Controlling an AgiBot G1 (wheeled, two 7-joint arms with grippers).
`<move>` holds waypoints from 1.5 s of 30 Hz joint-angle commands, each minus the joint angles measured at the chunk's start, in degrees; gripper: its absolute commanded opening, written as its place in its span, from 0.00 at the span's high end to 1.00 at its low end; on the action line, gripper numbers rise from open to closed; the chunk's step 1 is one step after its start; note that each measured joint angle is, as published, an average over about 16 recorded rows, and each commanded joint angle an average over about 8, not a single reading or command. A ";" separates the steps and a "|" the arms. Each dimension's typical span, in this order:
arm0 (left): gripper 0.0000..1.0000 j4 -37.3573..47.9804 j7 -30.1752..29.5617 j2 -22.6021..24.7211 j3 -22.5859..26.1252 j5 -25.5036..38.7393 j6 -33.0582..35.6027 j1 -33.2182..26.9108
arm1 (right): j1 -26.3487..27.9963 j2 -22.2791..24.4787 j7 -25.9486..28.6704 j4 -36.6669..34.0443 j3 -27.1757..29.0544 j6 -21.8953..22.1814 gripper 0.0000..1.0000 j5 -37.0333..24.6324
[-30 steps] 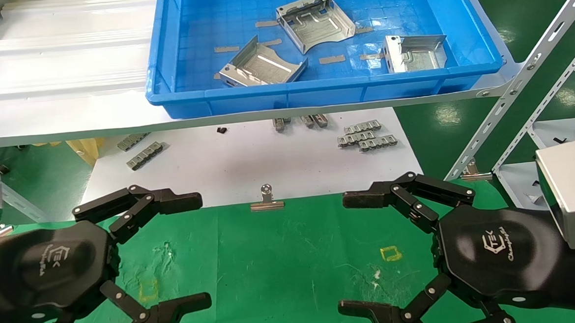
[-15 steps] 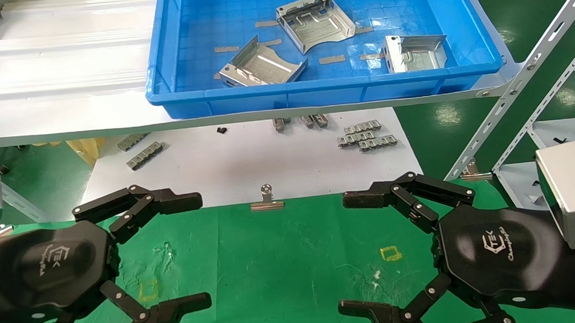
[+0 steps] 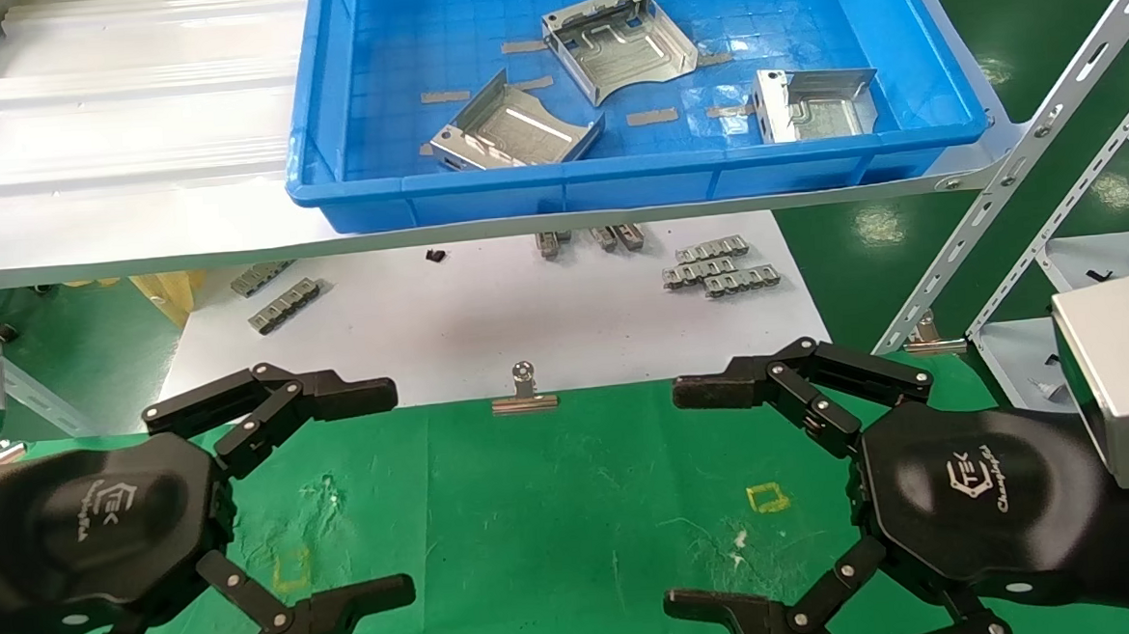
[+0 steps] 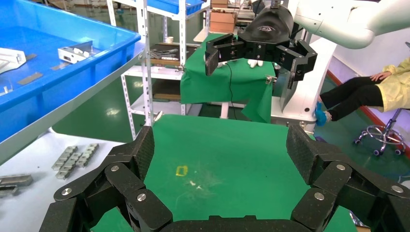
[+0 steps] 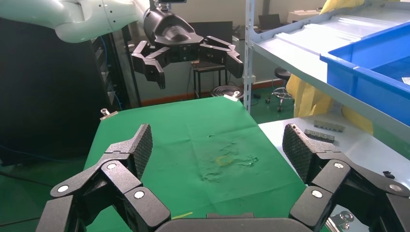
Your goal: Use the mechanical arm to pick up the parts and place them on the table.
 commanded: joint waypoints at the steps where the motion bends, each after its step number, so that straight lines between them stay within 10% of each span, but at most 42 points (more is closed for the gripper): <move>1: 0.90 0.00 0.00 0.00 0.00 0.00 0.00 0.00 | 0.00 0.00 0.00 0.00 0.00 0.00 0.00 0.00; 45: 1.00 0.00 0.00 0.00 0.00 0.00 0.00 0.00 | 1.75 -1.16 -0.07 -0.28 0.07 1.89 0.00 -0.84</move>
